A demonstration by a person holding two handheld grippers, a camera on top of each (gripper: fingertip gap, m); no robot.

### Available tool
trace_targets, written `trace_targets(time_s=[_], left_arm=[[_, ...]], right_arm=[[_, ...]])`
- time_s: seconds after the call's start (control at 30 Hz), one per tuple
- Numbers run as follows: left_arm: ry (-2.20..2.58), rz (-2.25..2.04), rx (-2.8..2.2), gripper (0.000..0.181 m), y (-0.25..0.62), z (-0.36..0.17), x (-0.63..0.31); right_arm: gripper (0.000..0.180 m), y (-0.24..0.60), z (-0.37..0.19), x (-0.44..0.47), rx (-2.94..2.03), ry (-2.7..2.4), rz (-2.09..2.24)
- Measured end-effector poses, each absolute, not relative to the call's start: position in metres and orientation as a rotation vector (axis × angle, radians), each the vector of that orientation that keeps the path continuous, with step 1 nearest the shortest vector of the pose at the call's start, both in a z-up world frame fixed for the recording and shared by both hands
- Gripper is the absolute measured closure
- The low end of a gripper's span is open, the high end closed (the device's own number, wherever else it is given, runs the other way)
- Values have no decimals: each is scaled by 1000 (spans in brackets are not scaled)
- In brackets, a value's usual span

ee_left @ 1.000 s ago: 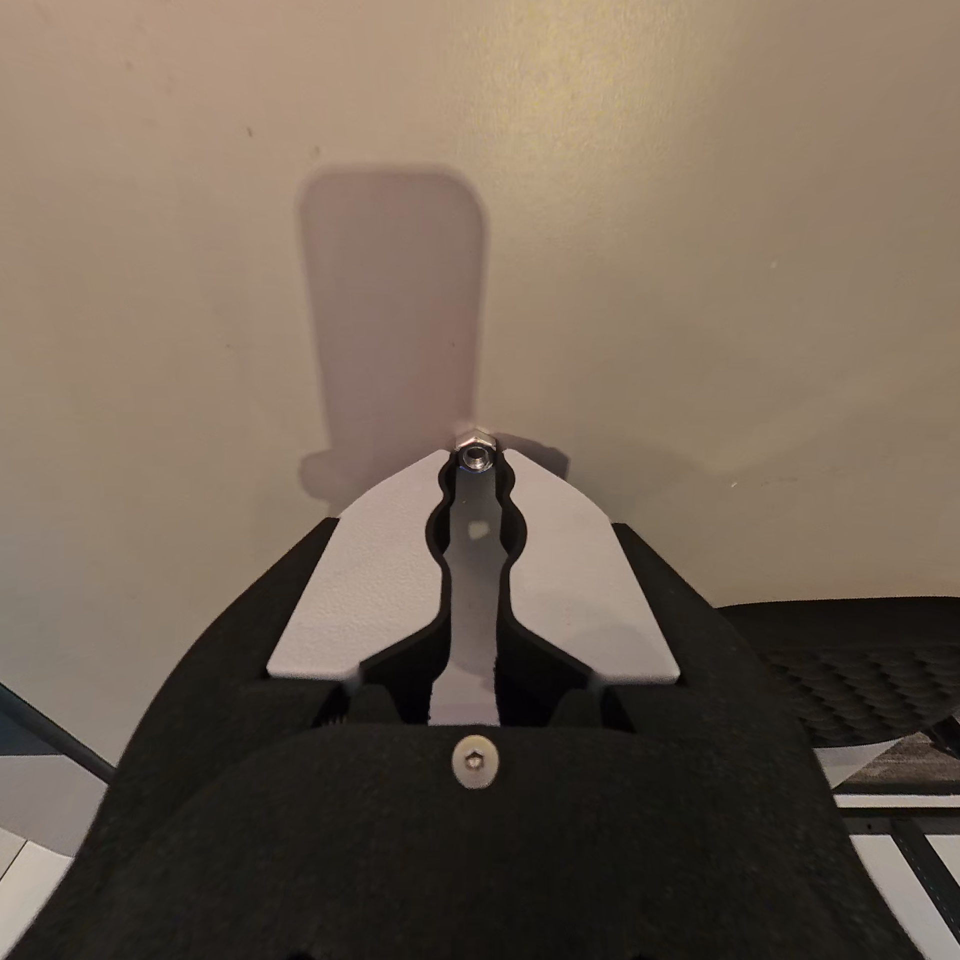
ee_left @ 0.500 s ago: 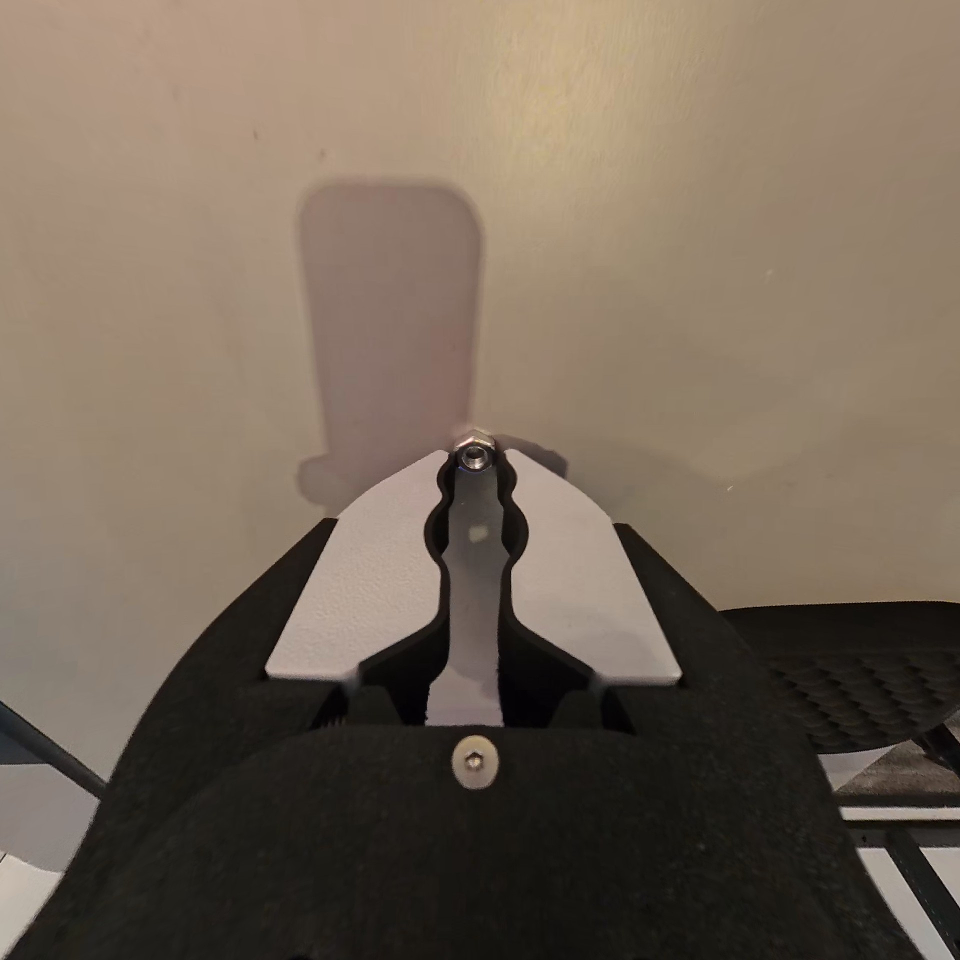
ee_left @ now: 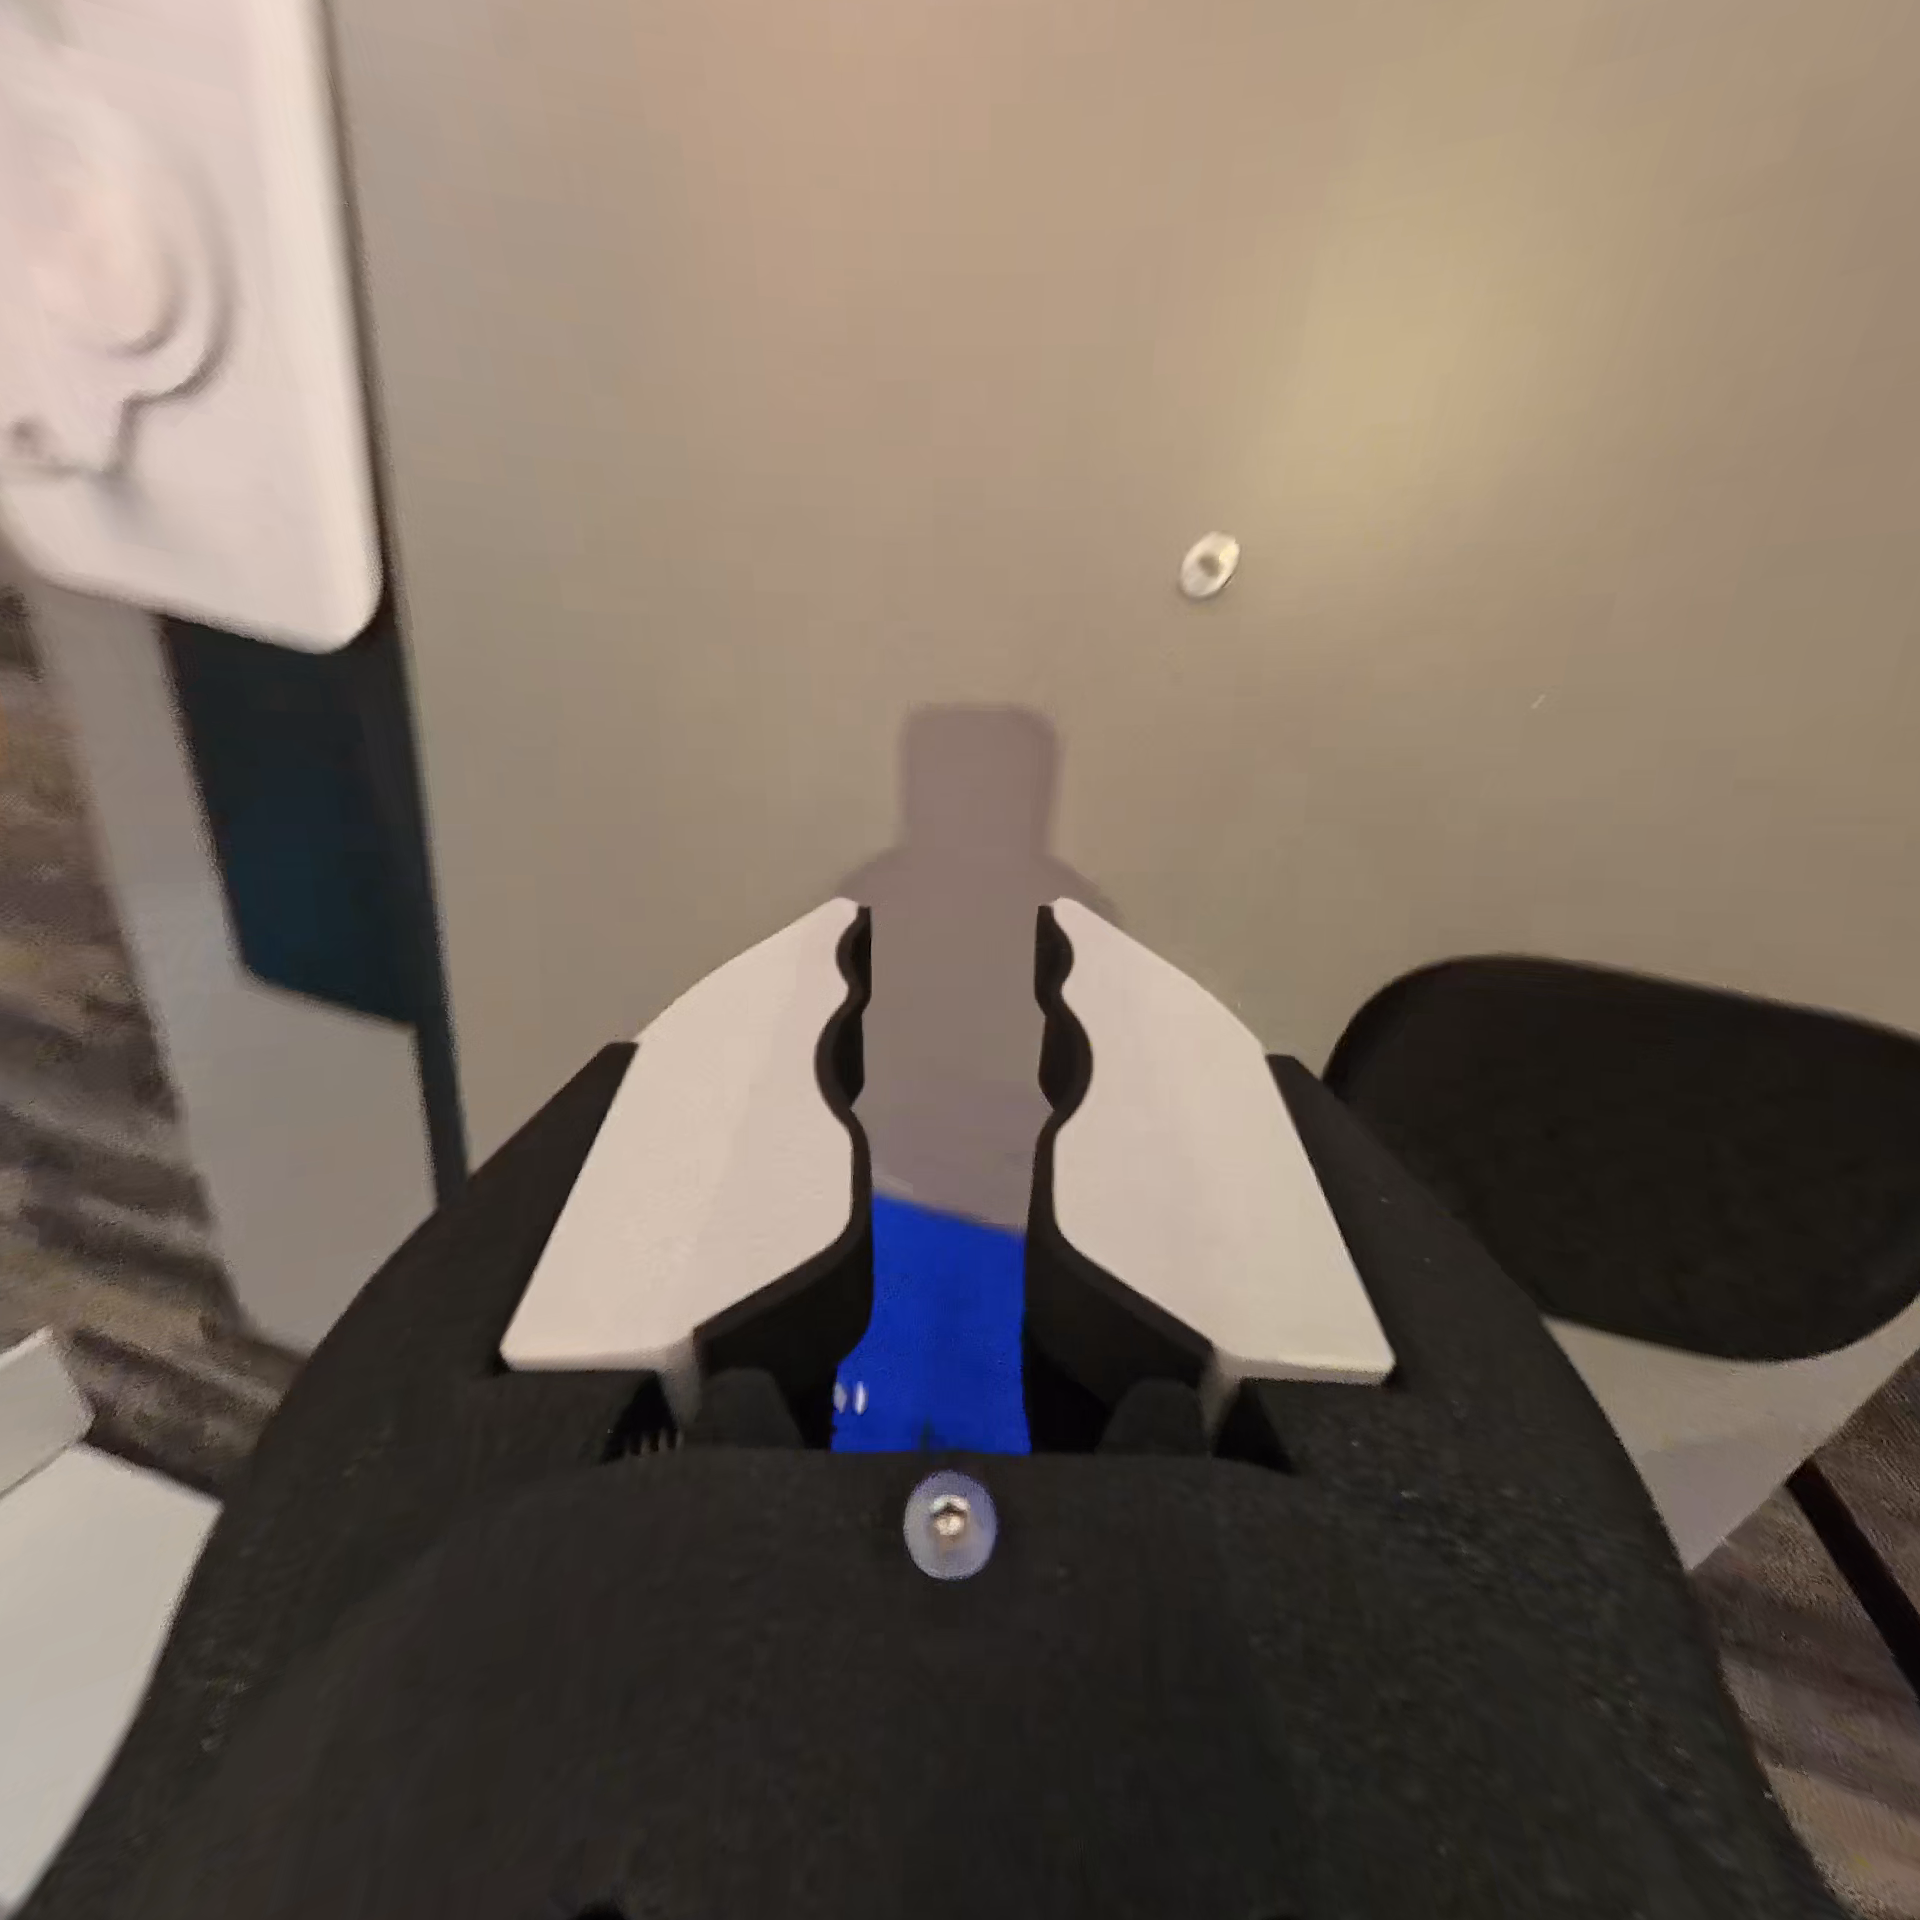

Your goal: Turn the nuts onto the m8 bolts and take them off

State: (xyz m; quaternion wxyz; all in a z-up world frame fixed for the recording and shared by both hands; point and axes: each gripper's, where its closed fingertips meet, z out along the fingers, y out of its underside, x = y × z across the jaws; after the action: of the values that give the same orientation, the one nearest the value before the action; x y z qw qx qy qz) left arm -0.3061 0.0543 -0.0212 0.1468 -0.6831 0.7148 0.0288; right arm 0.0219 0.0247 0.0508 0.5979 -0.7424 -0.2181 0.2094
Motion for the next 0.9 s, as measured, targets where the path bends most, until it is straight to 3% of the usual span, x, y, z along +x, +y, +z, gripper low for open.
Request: trace_targets(time_s=[0.13, 0.23, 0.5, 0.9], left_arm=[[1872, 174, -2063, 151, 77, 22, -384], [1761, 194, -2149, 151, 90, 23, -441], [1615, 243, -2394, 153, 134, -51, -549], [1564, 118, -2680, 161, 158, -112, -583]], right_arm=[[170, 27, 58, 19, -1682, -487, 509], [170, 29, 66, 11, -1644, -493, 513], [170, 36, 67, 8, -1694, -529, 390], [170, 44, 46, 23, -1791, -500, 307]])
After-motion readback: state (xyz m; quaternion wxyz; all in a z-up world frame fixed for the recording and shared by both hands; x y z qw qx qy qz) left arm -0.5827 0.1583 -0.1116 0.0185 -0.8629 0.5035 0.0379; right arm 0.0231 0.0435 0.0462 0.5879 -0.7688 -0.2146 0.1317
